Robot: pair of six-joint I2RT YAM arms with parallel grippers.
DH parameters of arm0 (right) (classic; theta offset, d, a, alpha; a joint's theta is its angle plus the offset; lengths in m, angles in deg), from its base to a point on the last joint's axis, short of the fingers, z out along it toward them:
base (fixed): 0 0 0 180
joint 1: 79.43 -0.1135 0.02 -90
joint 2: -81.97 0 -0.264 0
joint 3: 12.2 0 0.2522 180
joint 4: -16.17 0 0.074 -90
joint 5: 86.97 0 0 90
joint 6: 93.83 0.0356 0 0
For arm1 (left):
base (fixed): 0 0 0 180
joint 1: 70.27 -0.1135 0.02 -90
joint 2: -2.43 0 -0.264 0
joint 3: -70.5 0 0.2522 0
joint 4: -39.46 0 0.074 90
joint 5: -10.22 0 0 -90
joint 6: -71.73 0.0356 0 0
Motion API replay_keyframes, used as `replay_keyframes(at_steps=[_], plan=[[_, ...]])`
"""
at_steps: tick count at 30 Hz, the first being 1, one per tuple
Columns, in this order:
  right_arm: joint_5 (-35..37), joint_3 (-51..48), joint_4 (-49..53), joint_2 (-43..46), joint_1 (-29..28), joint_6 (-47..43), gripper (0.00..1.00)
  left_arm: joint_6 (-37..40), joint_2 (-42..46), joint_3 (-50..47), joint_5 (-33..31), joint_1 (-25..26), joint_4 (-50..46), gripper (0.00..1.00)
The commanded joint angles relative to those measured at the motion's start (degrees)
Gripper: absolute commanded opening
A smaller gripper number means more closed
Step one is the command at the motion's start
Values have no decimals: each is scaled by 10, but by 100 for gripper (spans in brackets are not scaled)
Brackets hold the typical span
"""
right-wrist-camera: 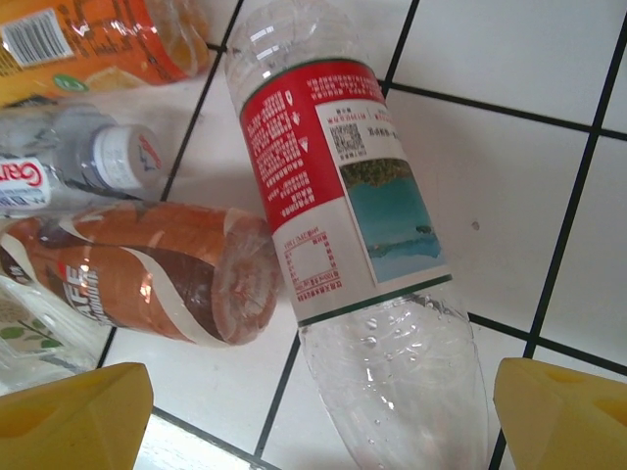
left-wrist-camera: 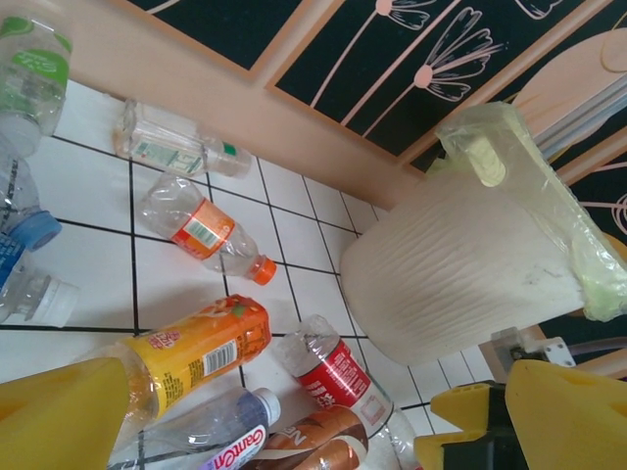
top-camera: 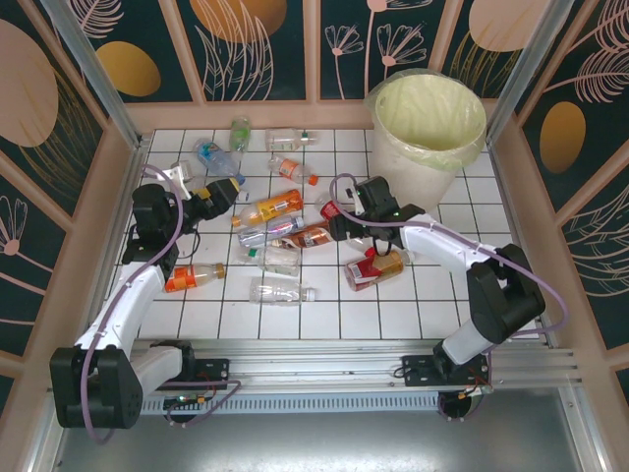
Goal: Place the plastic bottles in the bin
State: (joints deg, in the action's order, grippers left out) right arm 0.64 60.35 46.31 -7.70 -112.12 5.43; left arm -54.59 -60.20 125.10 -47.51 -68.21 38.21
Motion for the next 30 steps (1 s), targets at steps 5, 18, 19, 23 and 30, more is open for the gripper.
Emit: replay_keyframes(at_steps=[5,18,19,23,30], plan=[[30,9,26,-23,-2,-23,89,-9,9,0,26,3,9,99],[30,-31,-17,-52,-4,-23,89,-12,53,-12,10,3,-8,99],[30,-30,-17,-54,-4,-23,89,-11,56,-9,5,3,-16,99],[25,-28,-20,-60,-4,-25,89,-13,68,-4,-12,3,-32,99],[30,-25,-21,-67,-3,-22,89,-22,80,-7,-38,3,-46,99]])
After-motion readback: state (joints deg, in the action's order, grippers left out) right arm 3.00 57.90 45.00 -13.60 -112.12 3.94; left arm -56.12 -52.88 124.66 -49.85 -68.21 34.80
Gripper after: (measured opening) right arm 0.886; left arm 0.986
